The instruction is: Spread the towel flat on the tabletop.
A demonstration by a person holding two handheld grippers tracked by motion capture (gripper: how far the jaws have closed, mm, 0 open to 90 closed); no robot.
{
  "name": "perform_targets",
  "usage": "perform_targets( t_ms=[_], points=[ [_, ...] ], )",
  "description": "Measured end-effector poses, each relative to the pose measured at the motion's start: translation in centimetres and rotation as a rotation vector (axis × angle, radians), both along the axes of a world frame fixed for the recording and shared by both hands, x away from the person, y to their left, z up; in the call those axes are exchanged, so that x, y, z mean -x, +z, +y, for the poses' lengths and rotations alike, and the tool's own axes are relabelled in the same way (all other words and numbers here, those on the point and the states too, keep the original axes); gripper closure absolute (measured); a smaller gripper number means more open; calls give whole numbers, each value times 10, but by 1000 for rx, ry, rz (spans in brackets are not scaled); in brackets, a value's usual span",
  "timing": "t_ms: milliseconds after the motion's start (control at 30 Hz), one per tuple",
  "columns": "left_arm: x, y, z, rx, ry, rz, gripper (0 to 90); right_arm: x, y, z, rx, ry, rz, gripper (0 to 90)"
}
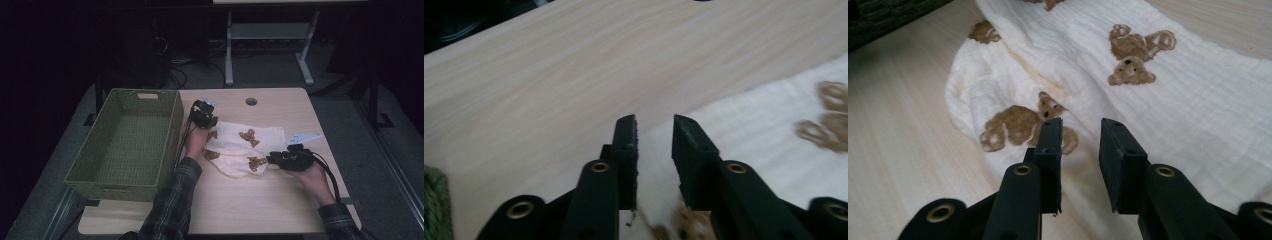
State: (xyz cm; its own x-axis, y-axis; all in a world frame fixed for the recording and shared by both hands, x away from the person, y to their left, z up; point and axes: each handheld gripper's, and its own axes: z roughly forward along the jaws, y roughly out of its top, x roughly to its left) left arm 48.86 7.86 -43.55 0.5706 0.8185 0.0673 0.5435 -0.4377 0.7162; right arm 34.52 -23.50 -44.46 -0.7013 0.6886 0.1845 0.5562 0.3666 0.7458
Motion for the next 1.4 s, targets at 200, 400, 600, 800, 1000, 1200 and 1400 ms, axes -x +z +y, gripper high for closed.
perform_targets(
  t_ms=[200,400,600,800,1000,1200,1400],
  points=[
    [35,8,3,35,-55,22,657,11,2,3,1,27,-3,696],
    [75,8,5,94,-130,34,633,24,-2,-1,5,21,27,693],
    [113,5,10,136,-211,85,602,28,-13,14,33,56,63,643],
    [139,-3,18,123,-261,94,586,24,-20,31,72,66,46,846],
    [140,-3,20,124,-266,80,583,23,-3,28,45,60,0,866],
    [140,0,23,123,-261,67,583,3,25,29,16,48,-38,866],
    [139,-1,23,120,-265,68,583,-38,32,47,42,42,-16,865]
  ],
)
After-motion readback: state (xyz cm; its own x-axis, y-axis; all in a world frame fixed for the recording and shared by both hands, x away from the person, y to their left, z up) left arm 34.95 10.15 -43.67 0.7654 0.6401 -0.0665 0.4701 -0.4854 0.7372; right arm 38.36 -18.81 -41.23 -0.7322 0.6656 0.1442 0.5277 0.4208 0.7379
